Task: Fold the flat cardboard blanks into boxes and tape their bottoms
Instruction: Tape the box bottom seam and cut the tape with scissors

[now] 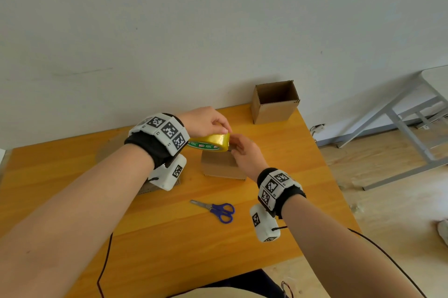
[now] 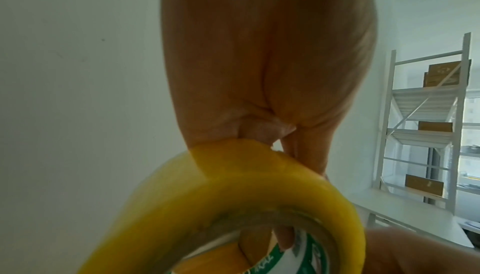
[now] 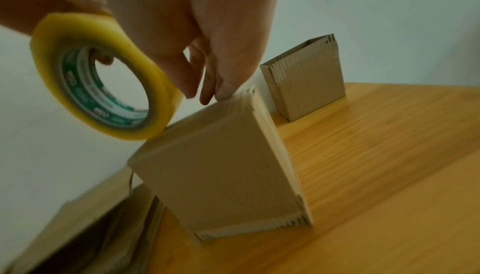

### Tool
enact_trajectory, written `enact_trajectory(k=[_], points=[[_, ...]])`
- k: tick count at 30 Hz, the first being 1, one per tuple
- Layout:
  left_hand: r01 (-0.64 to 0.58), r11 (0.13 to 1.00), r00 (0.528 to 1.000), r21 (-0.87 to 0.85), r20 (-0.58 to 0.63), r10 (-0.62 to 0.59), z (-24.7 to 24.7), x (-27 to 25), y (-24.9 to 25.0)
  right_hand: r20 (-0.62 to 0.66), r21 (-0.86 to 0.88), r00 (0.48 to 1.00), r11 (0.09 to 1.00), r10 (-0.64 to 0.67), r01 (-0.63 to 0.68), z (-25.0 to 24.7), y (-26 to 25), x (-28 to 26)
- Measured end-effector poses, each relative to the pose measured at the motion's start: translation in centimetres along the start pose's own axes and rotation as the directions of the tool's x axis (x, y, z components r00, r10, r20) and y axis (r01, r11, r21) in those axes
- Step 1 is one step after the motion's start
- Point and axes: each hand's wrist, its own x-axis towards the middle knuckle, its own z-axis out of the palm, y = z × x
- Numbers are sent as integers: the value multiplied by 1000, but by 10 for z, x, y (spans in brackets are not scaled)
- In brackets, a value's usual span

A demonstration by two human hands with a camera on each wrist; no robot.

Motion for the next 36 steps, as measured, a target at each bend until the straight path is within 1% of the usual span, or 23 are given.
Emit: enact_trajectory(k=[2,4,6,8,12,14,15,16,17,18,19,20,22,23,25,27,30,33,34,36], points=[[-7,1000,1000,-1,-30,7,3,0,-1,-22,228,998,973,51,-45,-4,-8,2],[12,1000,998,-25,-64,-14,6,1,-1,-32,355,999,935,42,-28,-7,-14,3],[45,999,992,-17,-121,-47,8,2,0,-40,373,999,928,21,-5,-10,-18,3],[61,998,984,29,-170,-55,9,3,0,-61,370,998,929,11,13,-10,-19,3],[20,999,976,41,-220,-10,12,2,0,-139,389,990,919,-16,69,-10,-20,-3],[3,999,971,33,-240,5,13,1,-1,-219,327,976,941,-18,90,-7,-21,-3],[-1,1000,968,31,-251,8,14,1,-1,-264,236,963,964,-56,121,-5,-21,-3],[-2,1000,964,28,-264,10,15,2,-1,-308,93,941,980,-141,177,-3,-21,-3],[-6,1000,960,25,-279,13,16,1,-1,-337,-88,902,963,-269,254,-1,-20,-3],[-11,1000,956,21,-293,17,17,1,-1,-340,-257,851,910,-401,326,0,-18,-3],[-14,1000,952,17,-306,19,18,0,-1,-324,-386,801,844,-503,373,0,-18,-4],[-18,1000,947,11,-320,21,19,0,-1,-304,-468,765,789,-567,398,0,-18,-5],[-31,1000,936,5,-351,30,21,0,-2,-274,-547,732,727,-624,415,-1,-21,-6],[-34,999,927,17,-373,38,22,-1,-2,-273,-561,727,718,-630,411,-1,-22,-6],[-18,996,901,84,-430,53,25,-2,-6,-295,-557,728,731,-618,394,-2,-23,-6],[0,994,889,111,-455,51,29,-8,-14,-315,-527,749,764,-583,373,-2,-24,-6],[-28,1000,893,-6,-449,23,38,-18,-28,-313,-493,774,791,-550,363,-3,-25,-8],[23,992,859,-121,-506,-82,48,-20,-44,-310,-482,800,810,-513,333,-3,-26,-8],[39,989,848,-142,-519,-108,50,-20,-46,-310,-480,807,815,-503,324,-2,-26,-7],[66,988,844,-139,-521,-130,53,-21,-47,-305,-480,814,818,-494,317,-1,-26,-8]])
